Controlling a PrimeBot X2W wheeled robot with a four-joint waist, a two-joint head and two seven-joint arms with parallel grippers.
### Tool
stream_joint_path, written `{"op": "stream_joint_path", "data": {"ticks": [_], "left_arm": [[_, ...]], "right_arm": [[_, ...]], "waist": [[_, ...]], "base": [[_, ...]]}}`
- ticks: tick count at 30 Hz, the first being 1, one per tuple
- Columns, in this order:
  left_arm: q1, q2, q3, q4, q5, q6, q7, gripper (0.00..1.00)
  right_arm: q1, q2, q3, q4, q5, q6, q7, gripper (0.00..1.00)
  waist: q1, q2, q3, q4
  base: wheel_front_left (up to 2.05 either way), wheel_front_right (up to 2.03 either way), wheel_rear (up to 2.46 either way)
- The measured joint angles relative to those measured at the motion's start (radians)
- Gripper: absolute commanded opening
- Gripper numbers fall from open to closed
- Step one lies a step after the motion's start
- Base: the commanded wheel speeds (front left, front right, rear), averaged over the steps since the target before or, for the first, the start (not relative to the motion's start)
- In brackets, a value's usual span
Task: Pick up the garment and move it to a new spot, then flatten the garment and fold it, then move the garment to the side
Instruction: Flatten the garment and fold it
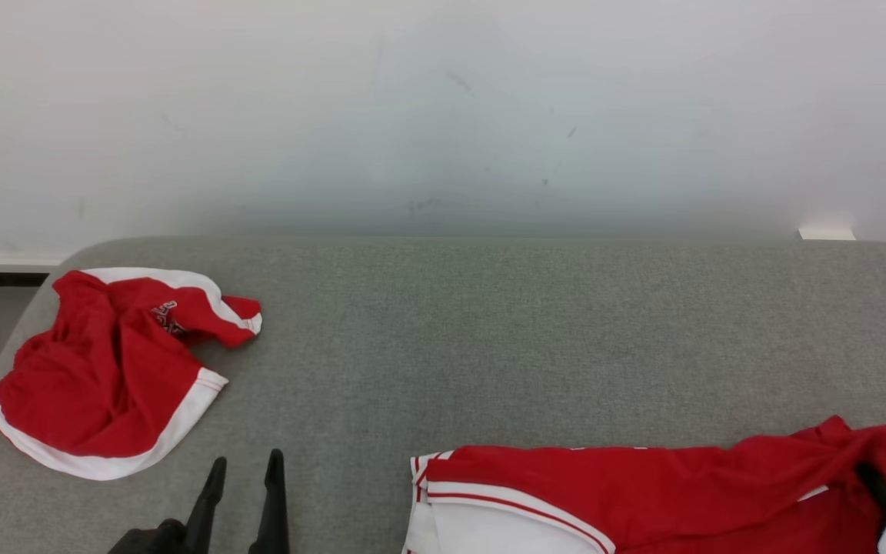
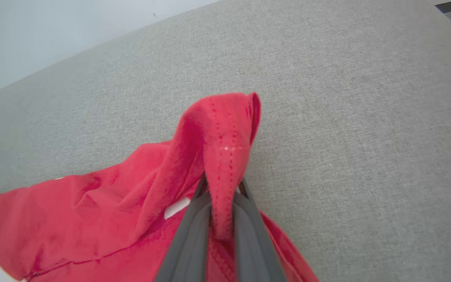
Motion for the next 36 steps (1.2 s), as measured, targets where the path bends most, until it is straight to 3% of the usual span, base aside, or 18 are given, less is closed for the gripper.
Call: {"op": "stream_joint_path", "data": {"ticks": [9, 15, 19, 24, 29, 36], "left_arm": [[-0.001, 0.000, -0.011, 0.005, -0.001, 0.000, 0.000, 1.00], [-0.007, 0.000, -0.023, 0.011, -0.008, 0.000, 0.000, 1.00], [-0.018, 0.000, -0.032, 0.014, -0.015, 0.000, 0.000, 1.00], [-0.031, -0.001, -0.059, 0.017, -0.035, 0.005, 0.000, 1.00], [-0.042, 0.000, -0.066, 0.017, -0.038, 0.009, 0.000, 1.00], [-0.050, 0.000, -0.058, 0.020, -0.033, 0.007, 0.000, 1.00]], "right_arm": [[0.105, 0.107, 0.021, -0.363, 0.159, 0.000, 0.163, 0.00], [0.138, 0.216, 0.063, -0.491, 0.221, 0.000, 0.226, 0.00], [0.139, 0.293, 0.089, -0.487, 0.223, 0.000, 0.232, 0.00], [0.133, 0.341, 0.143, -0.432, 0.213, -0.001, 0.180, 0.00], [0.102, 0.355, 0.212, -0.337, 0.246, -0.001, 0.089, 0.00], [0.031, 0.357, 0.385, -0.215, 0.399, -0.001, -0.037, 0.00]], "waist": [[0.0000, 0.0000, -0.012, 0.009], [0.0000, 0.0000, -0.011, 0.046], [0.0000, -0.0001, -0.008, 0.083], [0.0000, -0.0001, -0.004, 0.141], [0.0000, 0.0000, 0.007, 0.183], [0.0000, 0.0000, 0.024, 0.208]], "base": [[0.00, 0.00, 0.00], [0.00, 0.00, 0.00], [0.00, 0.00, 0.00], [0.00, 0.00, 0.00], [0.00, 0.00, 0.00], [0.00, 0.00, 0.00]]}}
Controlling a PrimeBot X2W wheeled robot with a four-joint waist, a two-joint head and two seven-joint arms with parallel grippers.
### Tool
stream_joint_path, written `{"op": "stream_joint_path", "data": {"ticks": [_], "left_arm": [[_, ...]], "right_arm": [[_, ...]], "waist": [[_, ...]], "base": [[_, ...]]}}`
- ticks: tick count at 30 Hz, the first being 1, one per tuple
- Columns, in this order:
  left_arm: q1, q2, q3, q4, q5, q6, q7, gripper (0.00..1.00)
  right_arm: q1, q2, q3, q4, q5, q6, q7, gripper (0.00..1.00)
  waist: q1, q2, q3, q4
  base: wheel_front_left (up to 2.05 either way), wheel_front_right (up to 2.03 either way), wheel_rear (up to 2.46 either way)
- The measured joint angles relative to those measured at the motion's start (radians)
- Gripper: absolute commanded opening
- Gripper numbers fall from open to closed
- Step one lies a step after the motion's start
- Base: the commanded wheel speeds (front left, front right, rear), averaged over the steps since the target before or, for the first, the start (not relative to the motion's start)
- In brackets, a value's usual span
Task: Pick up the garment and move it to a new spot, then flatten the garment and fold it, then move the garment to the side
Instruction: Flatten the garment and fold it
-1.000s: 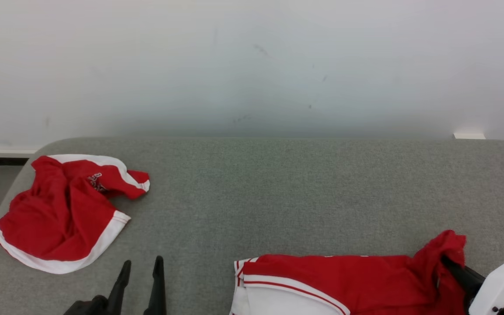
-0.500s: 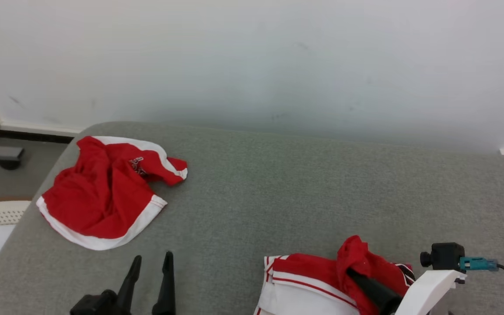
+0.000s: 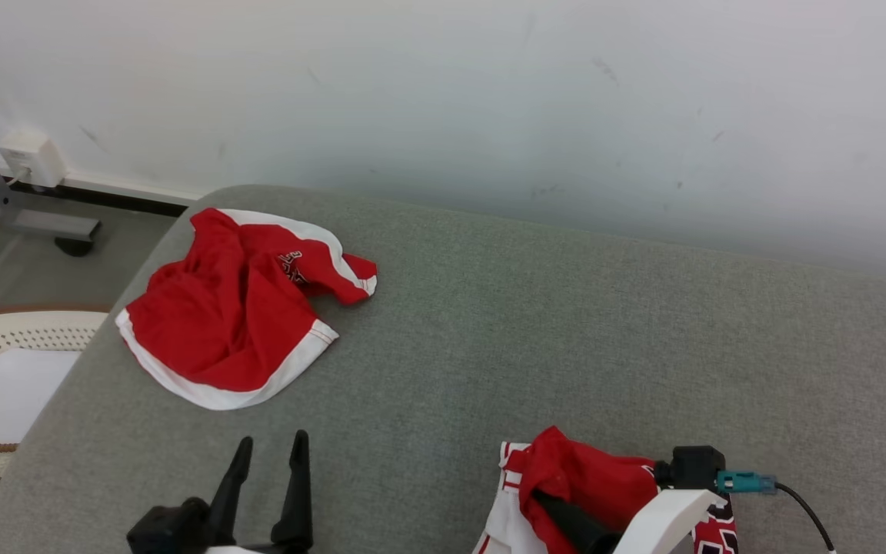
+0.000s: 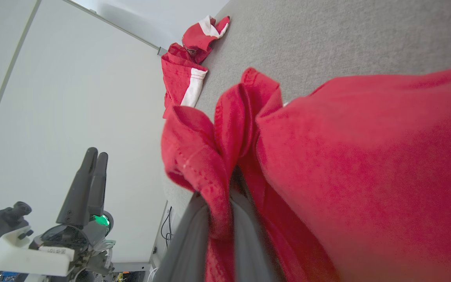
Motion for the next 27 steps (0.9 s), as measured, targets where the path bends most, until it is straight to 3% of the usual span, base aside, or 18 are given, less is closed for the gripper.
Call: {"op": "stream_joint_path", "data": {"ticks": [2, 3, 4, 10, 14, 19, 23, 27], "left_arm": [[-0.003, 0.000, 0.002, 0.000, 0.002, -0.002, 0.000, 1.00], [-0.004, 0.000, 0.003, 0.000, 0.002, -0.002, 0.000, 1.00], [-0.005, 0.000, 0.004, 0.000, 0.003, -0.002, 0.000, 1.00], [-0.004, 0.000, 0.010, 0.000, 0.006, 0.007, 0.000, 1.00], [-0.003, 0.000, 0.028, -0.007, 0.008, 0.006, 0.000, 1.00], [0.002, 0.000, 0.044, -0.016, 0.008, 0.006, 0.000, 1.00], [0.003, 0.000, 0.060, -0.030, 0.008, 0.006, 0.000, 1.00], [0.005, 0.000, 0.083, -0.048, 0.008, 0.006, 0.000, 1.00]], "right_arm": [[-0.026, 0.000, 0.043, 0.028, 0.026, 0.000, -0.032, 0.00], [-0.038, 0.000, 0.063, 0.045, 0.040, 0.000, -0.049, 0.37], [-0.047, 0.000, 0.082, 0.060, 0.051, 0.000, -0.063, 0.99], [-0.106, 0.002, 0.137, 0.068, 0.097, 0.000, -0.154, 1.00], [-0.120, -0.023, 0.120, -0.012, 0.094, 0.000, -0.211, 1.00], [-0.125, -0.159, 0.063, -0.132, 0.033, 0.000, -0.309, 1.00], [-0.113, -0.275, 0.007, -0.181, -0.081, 0.000, -0.408, 1.00], [-0.076, -0.349, -0.040, -0.202, -0.216, 0.000, -0.510, 1.00]], "waist": [[0.0000, -0.0001, 0.002, 0.001], [0.0000, 0.0000, 0.003, 0.000], [0.0000, 0.0000, 0.003, -0.001], [0.0000, -0.0001, -0.001, -0.020], [0.0000, 0.0000, -0.003, -0.047], [0.0000, 0.0000, -0.004, -0.092], [0.0000, 0.0000, -0.003, -0.131], [0.0000, 0.0000, -0.004, -0.175]], "base": [[0.00, 0.00, 0.00], [0.00, 0.00, 0.00], [0.00, 0.00, 0.00], [0.00, 0.00, 0.00], [0.00, 0.00, 0.00], [0.00, 0.00, 0.00], [0.00, 0.00, 0.00], [0.00, 0.00, 0.00]]}}
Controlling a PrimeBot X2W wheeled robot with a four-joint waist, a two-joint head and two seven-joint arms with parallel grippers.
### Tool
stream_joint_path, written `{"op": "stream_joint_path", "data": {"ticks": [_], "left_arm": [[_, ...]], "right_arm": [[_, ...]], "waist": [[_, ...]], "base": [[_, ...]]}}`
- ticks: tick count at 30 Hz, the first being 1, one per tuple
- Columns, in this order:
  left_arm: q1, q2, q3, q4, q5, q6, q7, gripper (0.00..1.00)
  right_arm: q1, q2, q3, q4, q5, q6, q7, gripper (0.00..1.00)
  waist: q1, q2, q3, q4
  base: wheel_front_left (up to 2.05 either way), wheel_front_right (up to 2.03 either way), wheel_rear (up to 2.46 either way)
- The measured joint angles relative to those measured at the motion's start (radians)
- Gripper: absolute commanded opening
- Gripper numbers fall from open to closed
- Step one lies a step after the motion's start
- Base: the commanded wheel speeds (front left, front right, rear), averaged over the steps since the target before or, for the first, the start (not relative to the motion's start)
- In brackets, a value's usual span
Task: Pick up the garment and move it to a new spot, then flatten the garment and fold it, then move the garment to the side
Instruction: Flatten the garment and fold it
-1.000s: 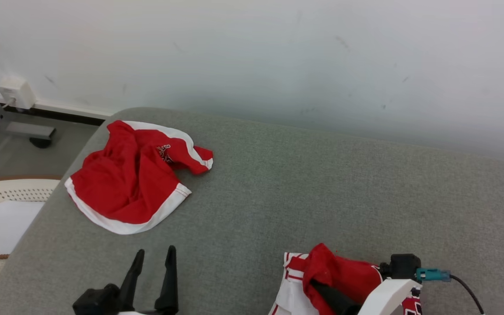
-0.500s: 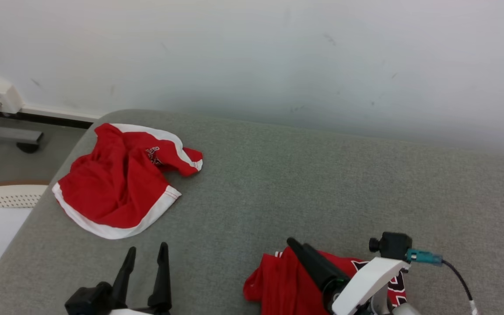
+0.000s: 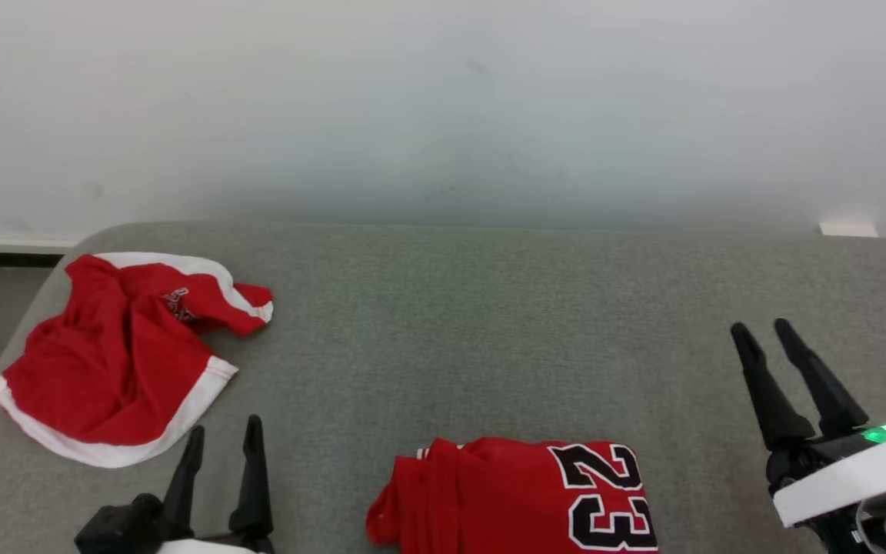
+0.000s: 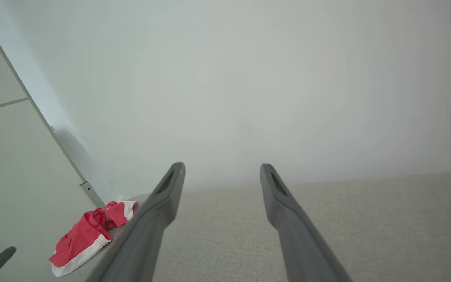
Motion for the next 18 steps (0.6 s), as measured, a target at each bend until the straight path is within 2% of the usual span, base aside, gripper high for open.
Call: {"op": "stream_joint_path", "data": {"ticks": [7, 12, 18], "left_arm": [[-0.001, 0.000, 0.032, -0.026, 0.022, -0.007, 0.000, 1.00], [0.002, 0.000, 0.059, -0.039, 0.040, -0.014, 0.000, 1.00], [0.015, 0.000, 0.083, -0.036, 0.060, -0.023, 0.000, 1.00]], "right_arm": [[0.082, -0.004, -0.096, -0.039, -0.191, 0.000, -0.100, 1.00], [0.143, 0.073, -0.167, -0.070, -0.356, 0.000, -0.105, 1.00], [0.211, 0.145, -0.215, -0.066, -0.480, 0.000, -0.106, 1.00]], "waist": [[0.0000, 0.0001, -0.001, -0.080], [0.0000, 0.0000, -0.007, -0.129], [0.0000, 0.0001, -0.020, -0.156]], "base": [[0.00, 0.00, 0.00], [0.00, 0.00, 0.00], [0.00, 0.00, 0.00]]}}
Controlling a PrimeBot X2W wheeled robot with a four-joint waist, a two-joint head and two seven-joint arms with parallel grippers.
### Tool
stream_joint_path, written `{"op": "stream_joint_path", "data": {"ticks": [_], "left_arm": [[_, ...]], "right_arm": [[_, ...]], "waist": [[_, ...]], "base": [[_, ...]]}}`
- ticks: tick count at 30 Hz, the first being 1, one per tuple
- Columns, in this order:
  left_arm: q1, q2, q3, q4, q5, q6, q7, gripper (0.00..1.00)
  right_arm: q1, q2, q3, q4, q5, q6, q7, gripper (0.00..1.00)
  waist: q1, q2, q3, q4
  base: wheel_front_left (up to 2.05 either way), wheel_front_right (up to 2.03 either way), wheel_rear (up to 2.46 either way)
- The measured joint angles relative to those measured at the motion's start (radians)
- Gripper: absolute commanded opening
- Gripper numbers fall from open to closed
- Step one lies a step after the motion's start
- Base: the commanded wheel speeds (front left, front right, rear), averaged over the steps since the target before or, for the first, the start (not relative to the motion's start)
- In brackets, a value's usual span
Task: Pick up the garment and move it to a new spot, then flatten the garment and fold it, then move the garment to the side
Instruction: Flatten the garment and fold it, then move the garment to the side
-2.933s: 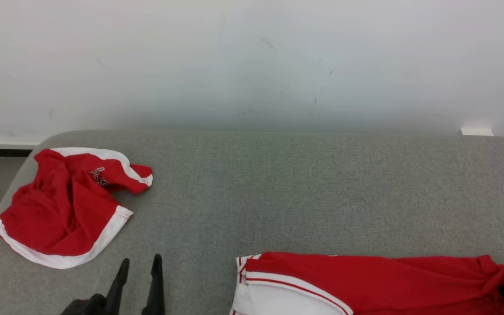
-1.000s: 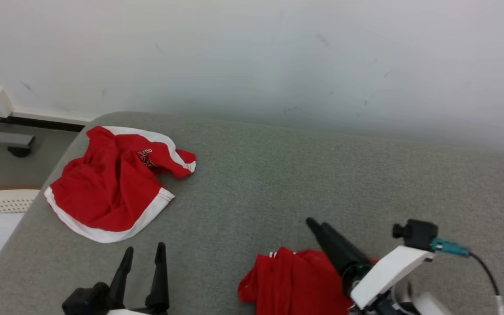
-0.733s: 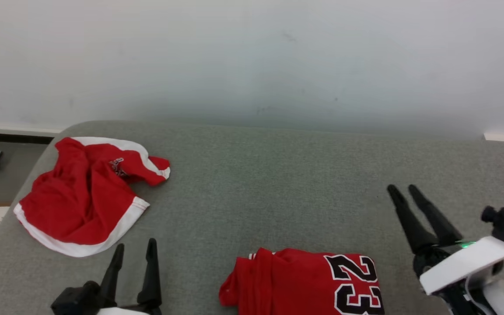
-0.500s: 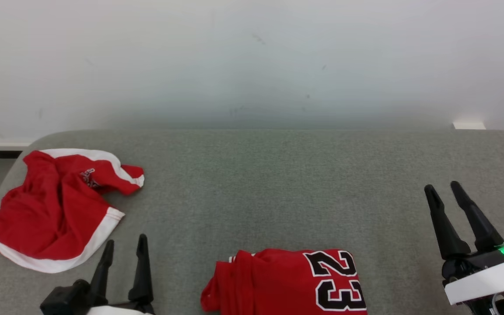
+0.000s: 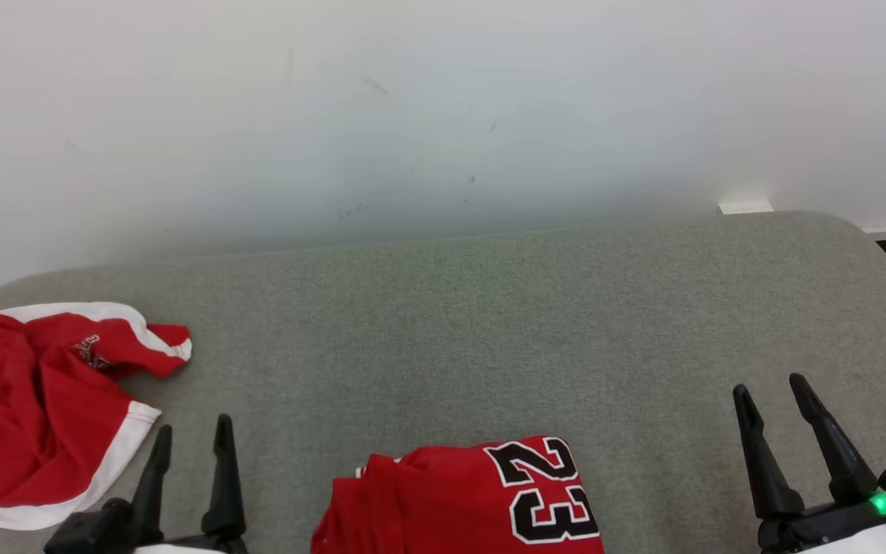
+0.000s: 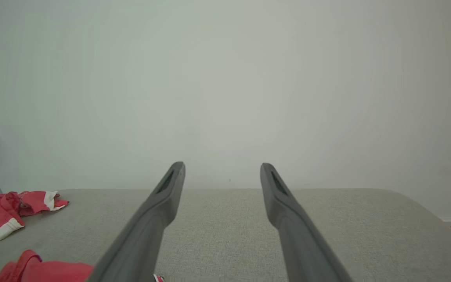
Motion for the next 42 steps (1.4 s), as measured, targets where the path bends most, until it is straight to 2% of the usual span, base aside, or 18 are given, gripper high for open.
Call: {"op": "stream_joint_path", "data": {"ticks": [4, 9, 13, 23, 33, 39, 40, 41, 42], "left_arm": [[0.004, 0.000, -0.001, 0.005, 0.001, -0.002, 0.000, 1.00], [0.004, 0.000, -0.007, 0.005, 0.003, -0.003, 0.000, 1.00], [0.004, 0.000, -0.020, 0.004, 0.003, -0.003, 0.000, 1.00], [0.004, 0.000, -0.033, 0.008, 0.002, -0.011, 0.000, 1.00], [0.004, 0.000, -0.043, 0.012, 0.007, -0.012, 0.000, 1.00], [0.009, 0.000, -0.041, 0.015, 0.007, -0.017, 0.000, 1.00], [0.011, 0.000, -0.040, 0.016, 0.007, -0.017, 0.000, 1.00], [0.012, 0.000, -0.041, 0.016, 0.007, -0.017, 0.000, 1.00], [0.012, 0.000, -0.040, 0.016, 0.007, -0.017, 0.000, 1.00]], "right_arm": [[0.017, 0.029, -0.021, 0.013, -0.020, 0.000, 0.000, 1.00], [0.020, 0.032, -0.017, 0.032, -0.028, 0.000, 0.000, 1.00], [0.021, 0.032, 0.012, 0.108, 0.013, 0.000, 0.003, 1.00], [-0.093, 0.038, 0.198, 0.295, 0.144, 0.000, 0.226, 1.00], [-0.175, 0.100, 0.258, 0.533, 0.228, 0.000, 0.389, 1.00], [-0.185, 0.115, 0.275, 0.609, 0.272, 0.000, 0.471, 1.00], [-0.188, 0.114, 0.275, 0.614, 0.280, 0.000, 0.476, 0.82], [-0.189, 0.114, 0.277, 0.617, 0.284, 0.000, 0.476, 0.45], [-0.191, 0.114, 0.279, 0.618, 0.285, 0.000, 0.471, 0.19]], "waist": [[0.0000, 0.0000, -0.002, 0.007], [0.0000, 0.0000, -0.005, 0.019], [0.0000, 0.0000, -0.011, 0.035], [0.0000, 0.0000, -0.022, 0.087], [0.0000, 0.0000, -0.020, 0.165], [0.0000, 0.0000, -0.022, 0.204], [0.0000, 0.0000, -0.022, 0.208], [0.0000, 0.0000, -0.022, 0.210], [0.0000, -0.0001, -0.021, 0.211]], "base": [[0.00, 0.00, 0.00], [0.00, 0.00, 0.00], [0.00, 0.00, 0.00], [0.00, 0.00, 0.00], [0.00, 0.00, 0.00], [0.00, 0.00, 0.00], [0.00, 0.00, 0.00], [0.00, 0.00, 0.00], [0.00, 0.00, 0.00]]}}
